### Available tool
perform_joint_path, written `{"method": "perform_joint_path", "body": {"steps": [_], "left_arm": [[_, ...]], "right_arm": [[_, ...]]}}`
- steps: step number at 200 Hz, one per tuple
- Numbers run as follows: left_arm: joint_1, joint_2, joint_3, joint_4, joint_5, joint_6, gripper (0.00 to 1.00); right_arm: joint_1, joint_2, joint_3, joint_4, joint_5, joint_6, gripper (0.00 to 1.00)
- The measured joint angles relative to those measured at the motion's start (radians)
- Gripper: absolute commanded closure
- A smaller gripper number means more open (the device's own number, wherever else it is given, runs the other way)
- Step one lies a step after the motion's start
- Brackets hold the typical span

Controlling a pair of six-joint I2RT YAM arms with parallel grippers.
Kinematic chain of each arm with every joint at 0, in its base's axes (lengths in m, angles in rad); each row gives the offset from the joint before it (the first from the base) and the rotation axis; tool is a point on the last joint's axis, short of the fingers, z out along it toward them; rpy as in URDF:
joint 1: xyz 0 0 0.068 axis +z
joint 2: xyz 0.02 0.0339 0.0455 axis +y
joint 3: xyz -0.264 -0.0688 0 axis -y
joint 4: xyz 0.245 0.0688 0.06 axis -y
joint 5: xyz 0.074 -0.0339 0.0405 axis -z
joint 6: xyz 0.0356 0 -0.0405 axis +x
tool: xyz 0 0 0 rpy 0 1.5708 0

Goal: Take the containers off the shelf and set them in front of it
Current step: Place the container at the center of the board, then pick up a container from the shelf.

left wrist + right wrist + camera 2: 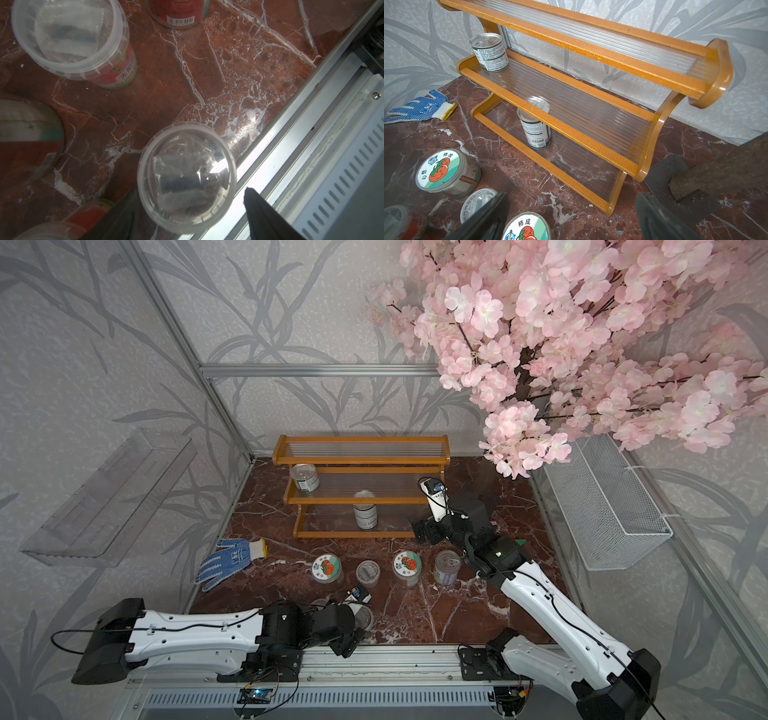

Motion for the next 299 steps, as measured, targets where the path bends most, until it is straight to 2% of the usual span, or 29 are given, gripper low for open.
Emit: {"method": "perform_joint_path", "body": {"steps": [32,97,115,178,248,299], "left_arm": [[0.000,0.038,0.003,0.021,-0.017,0.020,0.27],[0.016,0.073,0.027,0.024,-0.071,0.042,0.27],[0.023,0.073,0.027,0.026,-0.071,0.046,0.24],[0.040,0.072,0.026,0.071,-0.052,0.046,0.22],[0.052,0.042,0.030,0.056,-0.057,0.064,0.09],[0.074,-0.009,0.155,-0.060,-0.067,0.084,0.06]], "right_arm": [[0.000,0.000,0.000,0.000,0.001,-0.002,0.01],[0.000,0.000,0.000,-0.001,0.008,-0.012,0.01],[0.000,0.000,0.000,-0.001,0.008,-0.013,0.01],[0.000,0.000,0.001,-0.008,0.008,-0.015,0.01],[0.000,0.000,0.001,-0.015,0.008,-0.012,0.01],[0.000,0.000,0.010,-0.025,-0.004,-0.011,0.01]]}}
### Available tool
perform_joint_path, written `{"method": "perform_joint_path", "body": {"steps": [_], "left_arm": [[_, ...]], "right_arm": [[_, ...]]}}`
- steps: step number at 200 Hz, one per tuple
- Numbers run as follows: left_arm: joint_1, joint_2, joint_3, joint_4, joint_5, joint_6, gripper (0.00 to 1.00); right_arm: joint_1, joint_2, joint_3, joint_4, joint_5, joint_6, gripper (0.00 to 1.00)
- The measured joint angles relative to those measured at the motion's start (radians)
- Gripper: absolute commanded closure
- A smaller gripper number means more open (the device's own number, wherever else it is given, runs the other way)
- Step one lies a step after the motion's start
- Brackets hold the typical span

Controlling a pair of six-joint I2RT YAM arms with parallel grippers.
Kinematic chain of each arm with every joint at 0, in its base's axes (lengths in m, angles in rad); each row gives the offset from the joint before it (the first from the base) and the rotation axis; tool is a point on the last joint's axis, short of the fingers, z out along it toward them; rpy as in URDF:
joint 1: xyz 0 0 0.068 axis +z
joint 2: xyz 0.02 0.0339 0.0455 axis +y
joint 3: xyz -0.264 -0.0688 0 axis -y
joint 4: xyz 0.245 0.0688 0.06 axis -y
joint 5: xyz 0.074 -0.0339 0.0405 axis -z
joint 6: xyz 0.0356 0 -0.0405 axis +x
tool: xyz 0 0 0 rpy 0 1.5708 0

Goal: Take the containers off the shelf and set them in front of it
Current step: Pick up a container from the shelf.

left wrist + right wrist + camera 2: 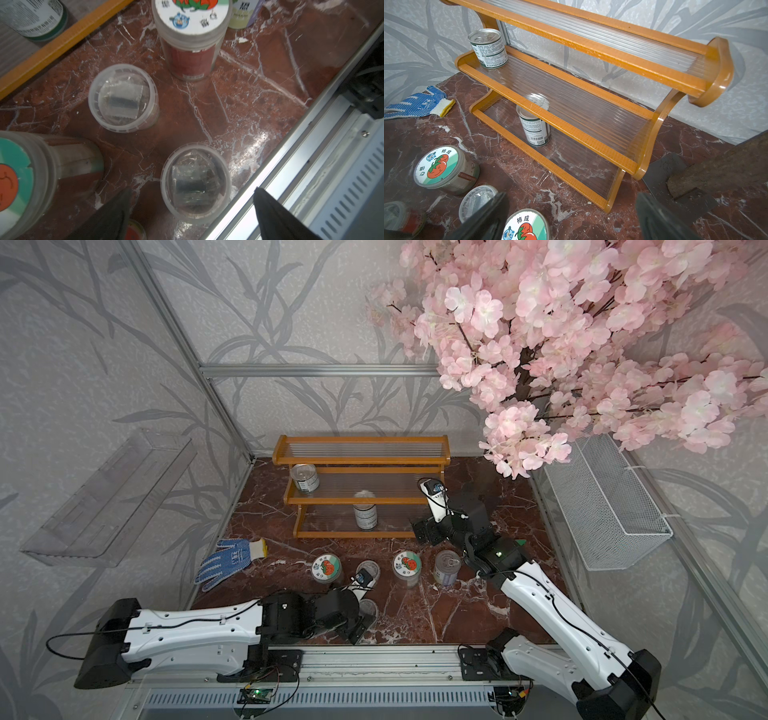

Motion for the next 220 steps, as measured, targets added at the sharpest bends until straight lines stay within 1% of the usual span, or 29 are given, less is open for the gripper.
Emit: {"method": "perform_joint_path", "body": {"steps": [14,28,49,58,91,133,160,187,220], "left_arm": [[0.029,-0.029,0.054,-0.034,0.008,0.001,0.06],[0.081,-0.036,0.114,-0.049,0.013,0.004,0.05],[0.186,-0.033,0.182,-0.050,-0.001,0.022,0.04],[0.252,-0.033,0.190,-0.036,-0.008,0.031,0.03],[0.499,-0.035,0.173,0.019,-0.052,0.054,0.02],[0.726,-0.094,0.084,0.147,-0.127,0.086,0.02],[0.862,-0.096,0.061,0.255,-0.169,0.134,0.01],[0.950,-0.079,0.035,0.428,-0.170,0.195,0.00],[1.004,-0.002,0.018,0.594,-0.129,0.274,0.00]], "right_arm": [[0.000,0.000,0.010,-0.012,-0.008,0.000,0.01],[0.000,0.000,0.014,-0.016,-0.011,0.000,0.01],[0.000,-0.001,0.014,-0.026,-0.013,0.004,0.01],[0.000,-0.003,0.014,-0.029,-0.013,0.007,0.01],[-0.001,-0.018,0.014,-0.032,-0.007,0.019,0.01],[-0.009,-0.024,0.014,-0.032,-0.003,0.021,0.01],[-0.027,-0.024,0.014,-0.032,-0.007,0.020,0.01],[-0.047,-0.024,0.014,-0.032,-0.016,0.020,0.01],[-0.063,-0.025,0.014,-0.029,-0.032,0.021,0.01]]}}
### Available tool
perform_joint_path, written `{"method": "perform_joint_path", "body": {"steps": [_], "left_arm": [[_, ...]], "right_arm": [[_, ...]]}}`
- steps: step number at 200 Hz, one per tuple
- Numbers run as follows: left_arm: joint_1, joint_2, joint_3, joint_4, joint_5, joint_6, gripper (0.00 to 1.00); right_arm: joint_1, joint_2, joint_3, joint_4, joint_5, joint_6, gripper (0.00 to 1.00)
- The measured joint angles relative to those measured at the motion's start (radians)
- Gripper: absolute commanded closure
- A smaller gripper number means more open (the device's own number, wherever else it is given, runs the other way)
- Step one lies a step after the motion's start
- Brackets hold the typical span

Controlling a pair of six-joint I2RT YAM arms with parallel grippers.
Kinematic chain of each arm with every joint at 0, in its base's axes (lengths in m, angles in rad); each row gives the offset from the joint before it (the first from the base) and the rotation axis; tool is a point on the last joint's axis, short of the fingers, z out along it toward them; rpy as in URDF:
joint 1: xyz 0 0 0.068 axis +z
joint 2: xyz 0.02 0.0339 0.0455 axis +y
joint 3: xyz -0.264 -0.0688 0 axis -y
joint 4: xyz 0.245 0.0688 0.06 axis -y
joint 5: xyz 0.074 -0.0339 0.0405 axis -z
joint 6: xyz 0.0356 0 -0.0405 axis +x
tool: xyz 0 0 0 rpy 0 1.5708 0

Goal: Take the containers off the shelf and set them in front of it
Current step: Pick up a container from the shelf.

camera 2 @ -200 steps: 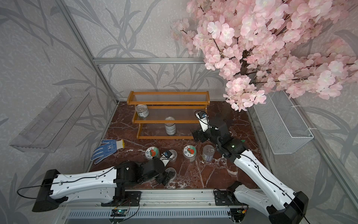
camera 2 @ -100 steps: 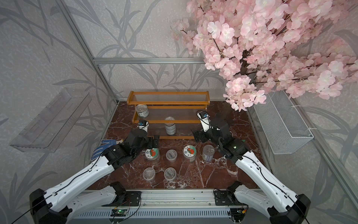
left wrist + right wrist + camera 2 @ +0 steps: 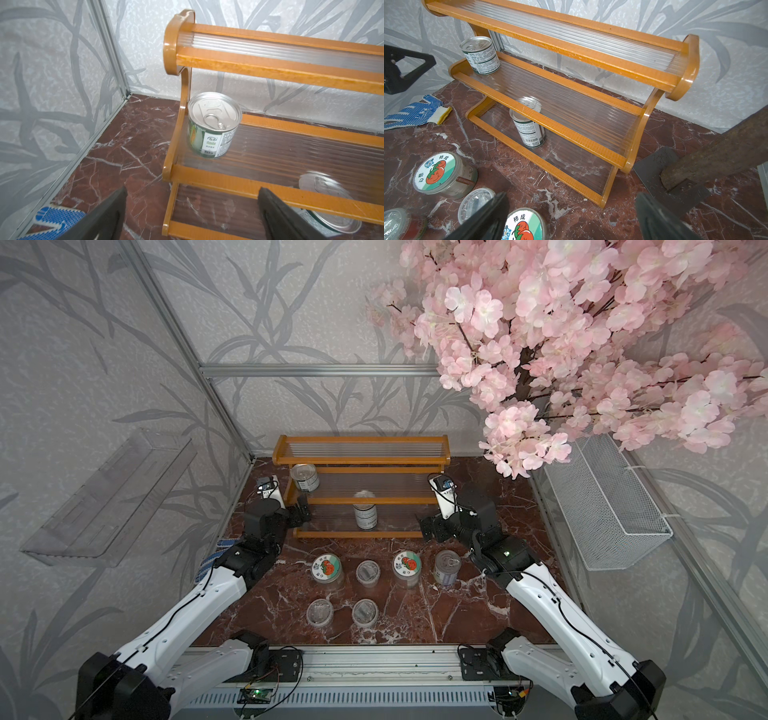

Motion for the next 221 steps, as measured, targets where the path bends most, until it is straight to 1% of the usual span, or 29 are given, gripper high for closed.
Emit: {"method": "perform_joint_path", "body": {"steps": [57,83,115,157,196,221], "left_arm": [[0.105,0.166,-0.002,0.200,0.134,0.062,0.00],[0.129,0.251,0.016,0.238,0.198,0.086,0.00],[0.151,0.337,0.072,0.277,0.259,0.109,0.00],[0.163,0.422,0.148,0.316,0.290,0.114,0.00],[0.172,0.473,0.201,0.341,0.307,0.120,0.00],[0.173,0.500,0.228,0.335,0.328,0.121,0.04]], "right_arm": [[-0.031,-0.003,0.000,0.014,-0.020,0.001,0.01],[-0.045,-0.003,-0.002,0.018,-0.029,0.001,0.01],[-0.056,-0.003,-0.004,0.019,-0.035,0.001,0.01],[-0.070,-0.003,-0.005,0.018,-0.037,0.002,0.01],[-0.073,-0.003,-0.005,0.018,-0.041,0.002,0.01],[-0.076,-0.003,-0.005,0.018,-0.047,0.004,0.01]]}}
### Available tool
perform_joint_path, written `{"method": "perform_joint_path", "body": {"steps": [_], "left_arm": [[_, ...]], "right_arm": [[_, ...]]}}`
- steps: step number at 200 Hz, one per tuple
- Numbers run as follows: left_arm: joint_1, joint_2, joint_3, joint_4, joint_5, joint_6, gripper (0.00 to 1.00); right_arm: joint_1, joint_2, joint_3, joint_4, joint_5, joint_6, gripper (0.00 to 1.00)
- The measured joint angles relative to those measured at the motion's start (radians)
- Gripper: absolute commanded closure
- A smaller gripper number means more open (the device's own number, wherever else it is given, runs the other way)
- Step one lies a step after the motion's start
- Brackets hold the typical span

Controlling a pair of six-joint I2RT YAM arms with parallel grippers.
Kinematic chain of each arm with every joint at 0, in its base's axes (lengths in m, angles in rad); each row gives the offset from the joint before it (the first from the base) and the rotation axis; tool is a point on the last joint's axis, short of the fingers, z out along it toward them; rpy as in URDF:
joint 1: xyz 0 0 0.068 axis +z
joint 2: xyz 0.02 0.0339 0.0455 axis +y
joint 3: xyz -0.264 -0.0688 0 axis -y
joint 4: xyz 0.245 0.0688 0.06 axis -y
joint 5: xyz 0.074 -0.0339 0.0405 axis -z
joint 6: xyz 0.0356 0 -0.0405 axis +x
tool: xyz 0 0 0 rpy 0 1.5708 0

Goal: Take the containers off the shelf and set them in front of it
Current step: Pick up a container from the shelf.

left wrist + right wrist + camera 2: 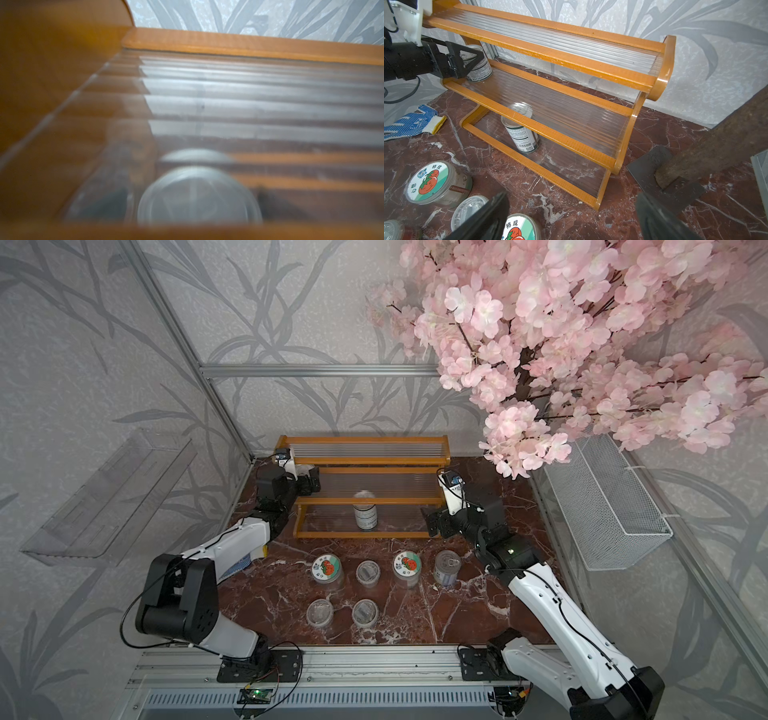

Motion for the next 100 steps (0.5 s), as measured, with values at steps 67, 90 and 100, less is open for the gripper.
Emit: {"method": "perform_joint_path", "body": {"steps": [67,90,100], "left_arm": [[0.001,0.003,0.014,-0.029,0.042,0.018,0.28],[0.001,0.001,0.014,-0.034,0.051,0.018,0.38],[0.001,-0.001,0.014,-0.038,0.055,0.018,0.39]], "right_arm": [[-0.003,0.000,0.000,0.000,-0.007,0.000,0.01],[-0.009,0.001,0.000,0.000,-0.010,0.000,0.01],[-0.012,0.001,0.000,0.000,-0.012,-0.001,0.01]]}}
